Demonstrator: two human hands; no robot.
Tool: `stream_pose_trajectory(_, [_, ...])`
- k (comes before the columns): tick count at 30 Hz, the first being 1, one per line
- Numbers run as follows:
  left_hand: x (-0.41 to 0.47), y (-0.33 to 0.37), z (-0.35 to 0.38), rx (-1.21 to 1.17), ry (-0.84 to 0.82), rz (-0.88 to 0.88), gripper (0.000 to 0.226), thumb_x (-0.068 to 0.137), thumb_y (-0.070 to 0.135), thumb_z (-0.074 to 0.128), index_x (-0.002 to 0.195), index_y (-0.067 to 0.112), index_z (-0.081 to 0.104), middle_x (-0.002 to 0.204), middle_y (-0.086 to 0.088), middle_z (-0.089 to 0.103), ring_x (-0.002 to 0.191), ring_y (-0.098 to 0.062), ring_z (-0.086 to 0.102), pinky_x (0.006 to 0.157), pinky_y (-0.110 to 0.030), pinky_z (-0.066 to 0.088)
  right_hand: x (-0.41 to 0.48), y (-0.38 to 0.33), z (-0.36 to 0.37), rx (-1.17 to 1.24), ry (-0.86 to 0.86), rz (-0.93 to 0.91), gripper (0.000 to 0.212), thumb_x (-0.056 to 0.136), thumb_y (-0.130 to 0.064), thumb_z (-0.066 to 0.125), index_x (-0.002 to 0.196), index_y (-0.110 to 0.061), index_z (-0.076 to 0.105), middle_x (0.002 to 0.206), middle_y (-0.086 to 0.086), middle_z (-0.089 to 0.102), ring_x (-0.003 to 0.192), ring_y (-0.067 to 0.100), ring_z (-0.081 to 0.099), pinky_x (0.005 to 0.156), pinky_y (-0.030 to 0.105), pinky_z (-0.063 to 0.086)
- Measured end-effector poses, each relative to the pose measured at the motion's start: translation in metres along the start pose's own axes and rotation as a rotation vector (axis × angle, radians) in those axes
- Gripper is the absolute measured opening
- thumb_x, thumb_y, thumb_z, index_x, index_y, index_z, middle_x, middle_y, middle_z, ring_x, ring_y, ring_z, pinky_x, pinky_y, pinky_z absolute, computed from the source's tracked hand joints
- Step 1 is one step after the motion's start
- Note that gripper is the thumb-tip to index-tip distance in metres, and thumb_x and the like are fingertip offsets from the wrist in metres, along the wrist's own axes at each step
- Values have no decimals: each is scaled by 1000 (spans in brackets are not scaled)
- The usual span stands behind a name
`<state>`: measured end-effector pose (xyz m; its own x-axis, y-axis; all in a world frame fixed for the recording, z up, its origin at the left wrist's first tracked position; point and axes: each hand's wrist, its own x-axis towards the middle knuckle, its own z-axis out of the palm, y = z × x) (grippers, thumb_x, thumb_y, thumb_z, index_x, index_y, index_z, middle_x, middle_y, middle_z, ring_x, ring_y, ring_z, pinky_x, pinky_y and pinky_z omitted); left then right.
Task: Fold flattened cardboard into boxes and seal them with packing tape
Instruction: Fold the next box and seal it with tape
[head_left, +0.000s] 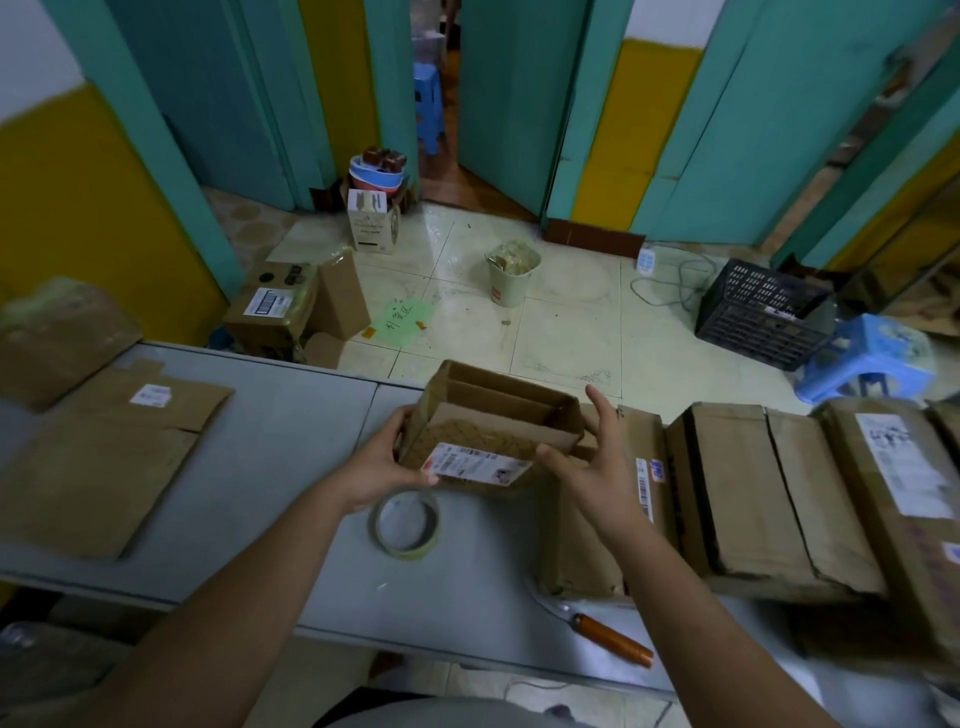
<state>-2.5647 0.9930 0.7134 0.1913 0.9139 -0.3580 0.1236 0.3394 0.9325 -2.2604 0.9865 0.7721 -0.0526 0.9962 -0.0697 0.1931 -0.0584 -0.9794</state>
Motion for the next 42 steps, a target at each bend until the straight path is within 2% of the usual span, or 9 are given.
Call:
stream_pose_trajectory(4, [25, 5, -11, 119, -69, -16, 94, 72, -7, 92, 148, 26, 47, 138, -4, 67, 127, -20, 66, 99, -41, 62, 3, 0, 1, -318, -2, -17, 95, 87, -20, 84, 161, -38, 28, 154, -15, 42, 127, 2, 51, 85, 15, 57])
stream_pose_trajectory(10, [49, 7, -4, 254, -62, -146, 62, 70, -7, 92, 121, 20, 69, 116, -1, 78, 112, -16, 73, 100, -42, 61, -6, 2, 3, -538, -92, 106, 97, 85, -38, 84, 161, -38, 25, 146, -2, 36, 123, 18, 56, 100, 42, 60])
stream_pose_trajectory(13, [53, 2, 10, 338, -50, -153, 55, 75, -1, 92, 120, 19, 68, 116, 2, 75, 118, -19, 69, 99, -36, 58, -12, 4, 4, -626, -77, 107, 86, 81, -49, 85, 152, -34, 40, 132, -6, 39, 111, 11, 56, 96, 26, 57])
stream_pose_trajectory(17, [48, -3, 23, 287, 64, -42, 76, 88, 6, 84, 151, 27, 46, 125, 6, 64, 119, -13, 62, 100, -34, 54, -18, 8, 8, -649, -55, 93, 80, 80, -53, 84, 146, -33, 45, 125, -10, 39, 100, 6, 54, 86, 14, 49])
stream_pose_trajectory(24, [32, 26, 4, -255, 248, -81, 35, 110, 11, 50, 121, 29, 77, 117, 5, 79, 119, -17, 71, 80, -35, 64, -17, 19, 10, -580, -123, 94, 82, 84, -48, 83, 153, -33, 41, 131, -9, 37, 111, 8, 56, 103, 30, 56])
stream_pose_trajectory(29, [31, 33, -6, -140, 215, -180, 21, 103, 29, 69, 121, 18, 72, 124, -8, 73, 121, -25, 67, 89, -55, 64, -3, 21, -4, -486, -227, 117, 88, 86, -43, 82, 158, -42, 31, 141, -12, 35, 120, 13, 58, 98, 33, 60])
stream_pose_trajectory(32, [28, 31, -11, -127, 189, -219, 26, 95, 22, 80, 119, 18, 71, 122, -9, 74, 119, -28, 69, 86, -53, 65, -5, 23, -11, -354, -282, 105, 81, 91, -58, 72, 159, -46, 28, 142, -17, 37, 115, 7, 59, 84, 16, 58])
stream_pose_trajectory(37, [23, 31, -10, -106, 139, -222, 40, 93, 15, 82, 126, 33, 67, 129, -8, 68, 119, -27, 67, 80, -49, 67, -5, 27, -9, 14, -137, 229, 38, 110, -23, 49, 145, -33, 57, 134, 5, 64, 118, 22, 66, 99, 46, 59])
stream_pose_trajectory(42, [17, 34, -7, -118, 69, -129, 39, 103, 14, 69, 125, 46, 69, 138, -6, 58, 123, -28, 62, 74, -46, 66, -1, 23, -11, 94, -131, 225, 32, 104, -23, 62, 132, -37, 68, 122, 3, 72, 109, 24, 73, 91, 46, 63])
